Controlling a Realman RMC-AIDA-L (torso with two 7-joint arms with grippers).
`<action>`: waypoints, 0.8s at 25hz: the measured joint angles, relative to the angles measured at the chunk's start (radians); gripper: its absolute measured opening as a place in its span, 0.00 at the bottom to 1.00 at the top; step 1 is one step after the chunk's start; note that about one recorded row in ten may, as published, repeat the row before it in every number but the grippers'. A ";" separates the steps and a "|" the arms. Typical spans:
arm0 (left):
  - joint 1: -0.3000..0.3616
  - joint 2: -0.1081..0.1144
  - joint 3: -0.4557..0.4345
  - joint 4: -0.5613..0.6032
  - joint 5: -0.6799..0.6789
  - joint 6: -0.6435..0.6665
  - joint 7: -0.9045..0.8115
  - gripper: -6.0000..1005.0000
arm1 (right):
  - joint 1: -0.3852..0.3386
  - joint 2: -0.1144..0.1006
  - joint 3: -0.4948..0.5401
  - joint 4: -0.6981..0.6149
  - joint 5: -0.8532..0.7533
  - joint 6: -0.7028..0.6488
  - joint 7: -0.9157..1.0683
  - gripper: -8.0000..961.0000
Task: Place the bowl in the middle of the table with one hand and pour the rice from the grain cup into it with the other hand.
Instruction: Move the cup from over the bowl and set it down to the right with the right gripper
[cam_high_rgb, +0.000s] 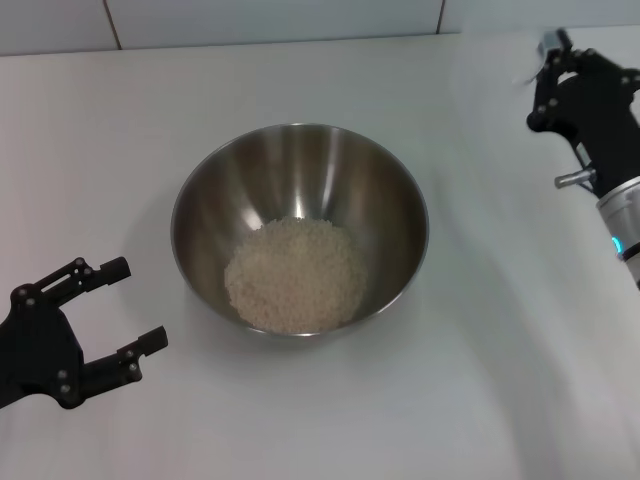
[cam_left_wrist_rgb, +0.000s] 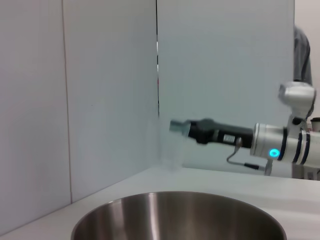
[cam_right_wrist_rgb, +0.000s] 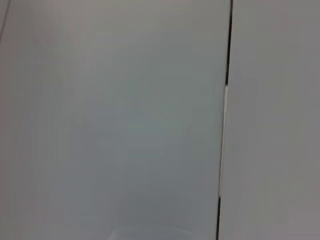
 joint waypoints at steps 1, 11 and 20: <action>0.000 0.000 0.000 0.000 0.000 0.001 0.000 0.81 | 0.010 0.000 0.010 -0.012 0.000 0.053 0.001 0.06; -0.001 0.002 0.000 0.000 -0.001 0.003 0.000 0.81 | 0.051 0.000 0.022 -0.037 0.000 0.242 0.006 0.07; 0.000 0.002 0.000 0.000 -0.004 0.003 0.000 0.81 | 0.063 -0.001 0.013 -0.040 -0.001 0.290 0.013 0.07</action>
